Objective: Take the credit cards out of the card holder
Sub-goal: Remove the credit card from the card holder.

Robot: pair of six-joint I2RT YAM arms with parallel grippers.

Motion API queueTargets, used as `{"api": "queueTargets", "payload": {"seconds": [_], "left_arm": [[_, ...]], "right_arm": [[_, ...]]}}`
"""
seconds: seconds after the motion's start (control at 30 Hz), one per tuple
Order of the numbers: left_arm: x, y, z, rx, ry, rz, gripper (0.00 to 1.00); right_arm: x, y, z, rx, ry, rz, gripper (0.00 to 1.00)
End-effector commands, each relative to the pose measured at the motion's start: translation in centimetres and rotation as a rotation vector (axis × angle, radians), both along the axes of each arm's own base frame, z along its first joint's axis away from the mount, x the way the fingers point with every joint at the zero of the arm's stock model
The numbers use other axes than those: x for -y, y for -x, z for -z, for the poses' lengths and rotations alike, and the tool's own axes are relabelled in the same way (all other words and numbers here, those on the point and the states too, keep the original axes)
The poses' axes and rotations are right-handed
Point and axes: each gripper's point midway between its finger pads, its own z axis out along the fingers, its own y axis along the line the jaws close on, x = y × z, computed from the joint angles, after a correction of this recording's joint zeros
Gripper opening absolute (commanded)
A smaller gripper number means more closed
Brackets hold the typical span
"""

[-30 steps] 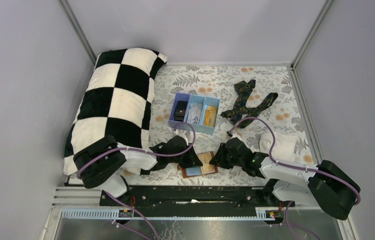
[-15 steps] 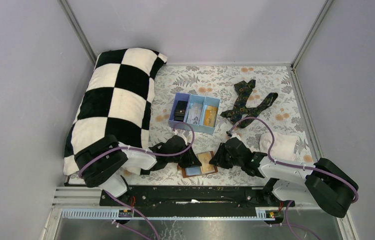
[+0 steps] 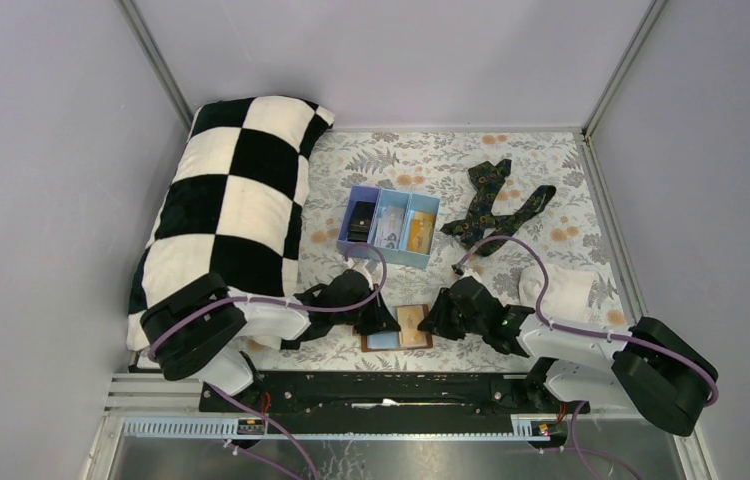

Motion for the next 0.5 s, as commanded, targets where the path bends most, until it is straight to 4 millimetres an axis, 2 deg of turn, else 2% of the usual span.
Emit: {"api": "queueTargets", "payload": {"seconds": [0.0, 0.2, 0.47], "left_arm": [[0.9, -1.7, -3.5, 0.106, 0.057, 0.005, 0.0], [-0.4, -1.7, -3.5, 0.125, 0.013, 0.035, 0.0], [-1.1, -1.7, -2.8, 0.138, -0.058, 0.097, 0.0]], "right_arm": [[-0.1, 1.4, 0.1, -0.034, -0.014, -0.014, 0.26], [0.5, 1.9, 0.6, -0.047, -0.004, -0.01, 0.26], [1.2, 2.1, 0.5, -0.044, 0.0, 0.012, 0.26]]}}
